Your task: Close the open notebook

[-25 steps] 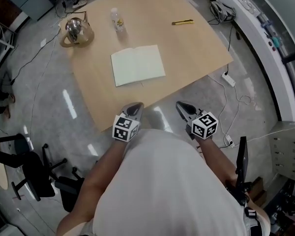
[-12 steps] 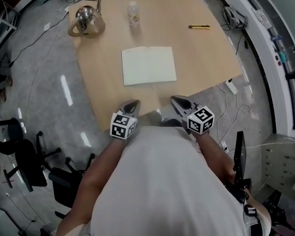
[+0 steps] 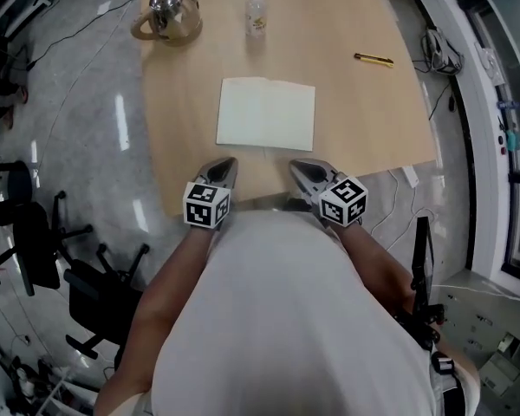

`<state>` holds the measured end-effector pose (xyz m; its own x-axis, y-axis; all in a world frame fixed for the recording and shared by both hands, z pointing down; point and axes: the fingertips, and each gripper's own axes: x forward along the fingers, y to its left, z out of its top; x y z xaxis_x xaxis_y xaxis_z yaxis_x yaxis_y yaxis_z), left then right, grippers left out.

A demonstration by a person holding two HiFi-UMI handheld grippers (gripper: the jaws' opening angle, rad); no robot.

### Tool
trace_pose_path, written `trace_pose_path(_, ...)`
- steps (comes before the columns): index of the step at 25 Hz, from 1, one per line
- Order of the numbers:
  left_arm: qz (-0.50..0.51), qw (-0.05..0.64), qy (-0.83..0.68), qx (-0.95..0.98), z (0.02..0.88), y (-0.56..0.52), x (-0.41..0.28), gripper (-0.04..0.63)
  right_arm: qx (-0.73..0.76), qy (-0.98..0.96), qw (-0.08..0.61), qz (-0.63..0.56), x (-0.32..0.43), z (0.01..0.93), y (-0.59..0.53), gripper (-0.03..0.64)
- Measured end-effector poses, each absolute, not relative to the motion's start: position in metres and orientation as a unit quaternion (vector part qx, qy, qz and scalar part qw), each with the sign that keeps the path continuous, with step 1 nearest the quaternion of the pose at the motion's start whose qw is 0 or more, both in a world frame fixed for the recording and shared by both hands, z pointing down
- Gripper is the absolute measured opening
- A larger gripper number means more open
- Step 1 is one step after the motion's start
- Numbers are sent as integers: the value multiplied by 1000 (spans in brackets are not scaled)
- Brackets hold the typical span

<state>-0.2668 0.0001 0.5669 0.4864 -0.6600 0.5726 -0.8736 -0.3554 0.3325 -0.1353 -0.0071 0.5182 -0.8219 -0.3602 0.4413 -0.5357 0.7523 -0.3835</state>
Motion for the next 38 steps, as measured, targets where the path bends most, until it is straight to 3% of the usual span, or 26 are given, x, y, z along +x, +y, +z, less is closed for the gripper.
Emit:
trace_pose_path(8, 182, 320, -530, 764, 571, -12, -256, 8, 163, -938, 186, 242, -138, 521, -43, 17)
trace_pose_path(14, 139, 383, -567, 716, 579, -12, -251, 7, 131, -942, 188, 246, -132, 522, -60, 17)
trace_pose_path(19, 145, 389, -588, 694, 584, -15, -245, 8, 105, -942, 199, 250, -125, 528, -68, 17)
trace_pose_path(24, -6, 495, -629, 600, 594, -12, -255, 8, 78, -942, 211, 247, -128, 532, -64, 17)
trace_pose_path(31, -62, 522, -643, 556, 605, -13, -269, 8, 61, -944, 216, 243, -141, 529, -65, 17)
trace_pose_path(34, 1, 496, -645, 581, 612, -19, -268, 8, 64, -942, 218, 246, -141, 528, -65, 17)
trace_pose_path(38, 219, 367, -606, 671, 612, -33, -263, 8, 77, -939, 222, 252, -138, 531, -69, 17)
